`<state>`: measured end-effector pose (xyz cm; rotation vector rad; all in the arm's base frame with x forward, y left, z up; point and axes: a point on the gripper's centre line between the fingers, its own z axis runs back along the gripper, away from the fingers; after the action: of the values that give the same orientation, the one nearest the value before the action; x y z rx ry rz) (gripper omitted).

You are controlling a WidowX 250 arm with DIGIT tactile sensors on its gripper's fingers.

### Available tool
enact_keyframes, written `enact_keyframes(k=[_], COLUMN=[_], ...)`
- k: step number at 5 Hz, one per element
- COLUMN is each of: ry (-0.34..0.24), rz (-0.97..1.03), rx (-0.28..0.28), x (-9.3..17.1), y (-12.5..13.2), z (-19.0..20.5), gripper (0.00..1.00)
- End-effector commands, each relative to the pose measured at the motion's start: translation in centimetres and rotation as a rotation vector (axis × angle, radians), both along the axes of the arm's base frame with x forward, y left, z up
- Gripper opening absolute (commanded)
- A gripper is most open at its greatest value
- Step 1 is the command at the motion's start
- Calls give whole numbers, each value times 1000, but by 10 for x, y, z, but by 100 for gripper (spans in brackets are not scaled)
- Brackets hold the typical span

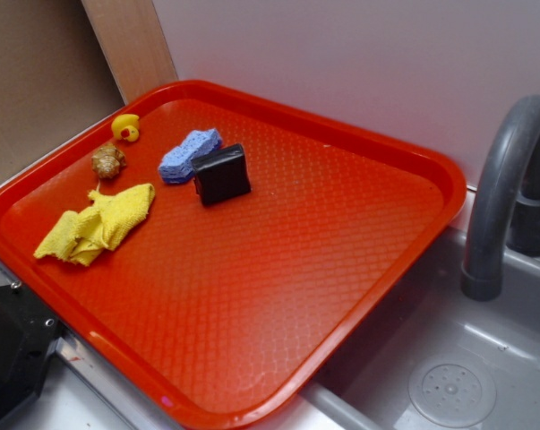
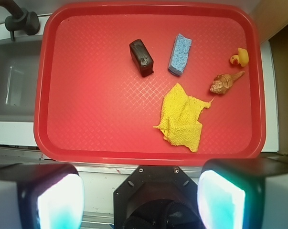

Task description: Grab the black box.

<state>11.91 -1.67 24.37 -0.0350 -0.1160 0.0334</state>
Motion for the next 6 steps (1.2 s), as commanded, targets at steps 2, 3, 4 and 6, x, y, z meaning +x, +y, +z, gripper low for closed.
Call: enact_keyframes(k=[2, 3, 4, 6], ry=[23, 11, -30, 84], rz=[-18, -87, -264, -408], rx=[143, 190, 167, 165], x=[50, 101, 153, 185], y=[18, 23, 9, -12], z=[-50, -99, -136, -187], gripper=[100, 100, 100, 100])
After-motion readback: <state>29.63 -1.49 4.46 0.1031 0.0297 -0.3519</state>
